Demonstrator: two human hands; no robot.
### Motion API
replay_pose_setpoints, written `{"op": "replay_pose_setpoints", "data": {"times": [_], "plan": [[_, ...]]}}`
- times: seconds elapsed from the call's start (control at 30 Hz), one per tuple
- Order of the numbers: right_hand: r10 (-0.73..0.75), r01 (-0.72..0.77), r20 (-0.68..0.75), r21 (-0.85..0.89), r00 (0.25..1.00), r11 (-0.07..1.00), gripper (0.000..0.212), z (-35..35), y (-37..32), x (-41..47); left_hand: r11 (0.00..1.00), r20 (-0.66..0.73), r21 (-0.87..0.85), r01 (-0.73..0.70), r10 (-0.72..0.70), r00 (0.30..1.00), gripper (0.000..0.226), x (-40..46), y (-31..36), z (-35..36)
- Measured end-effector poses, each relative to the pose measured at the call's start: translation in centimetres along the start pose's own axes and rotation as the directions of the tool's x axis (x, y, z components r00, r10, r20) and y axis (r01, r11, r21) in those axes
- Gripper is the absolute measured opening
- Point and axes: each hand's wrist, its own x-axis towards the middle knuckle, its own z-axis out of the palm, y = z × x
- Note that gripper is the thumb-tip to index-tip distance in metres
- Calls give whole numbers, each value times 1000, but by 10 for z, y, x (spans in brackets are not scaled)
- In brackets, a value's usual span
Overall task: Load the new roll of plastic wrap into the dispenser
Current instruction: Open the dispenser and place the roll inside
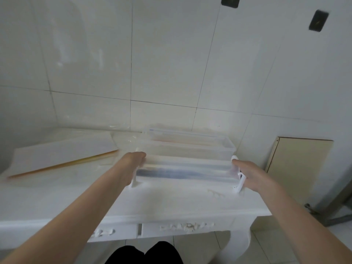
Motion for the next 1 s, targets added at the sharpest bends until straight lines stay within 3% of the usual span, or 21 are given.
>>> {"op": "replay_pose_setpoints", "data": {"times": [0.1,0.2,0.33,0.5,0.6,0.7,0.87,1.0], "plan": [[-1,0,15,76,1000,997,21,-1,-1,-1,998,30,-69,2,0,1000,18,0,2,5],[9,-13,25,141,1000,990,22,0,-1,-1,986,48,-165,27,-20,999,35,3,4,5],[59,-60,14,144,998,988,16,1,-6,-1,989,42,-145,39,-33,999,12,4,4,6],[36,-39,34,119,999,992,26,3,-15,-8,999,82,-32,-25,27,996,25,0,13,7],[-58,57,4,106,998,993,27,-16,-49,-14,996,120,7,-92,91,989,15,-12,48,14],[-135,139,-55,70,989,988,25,-27,-73,-8,990,111,-16,-142,143,984,22,-8,66,13],[-134,135,-26,69,991,988,25,-25,-80,-10,977,166,11,-212,208,964,10,-11,82,15],[-142,145,-51,55,989,988,20,-26,-99,-10,976,78,53,-209,205,976,13,11,95,20]]}}
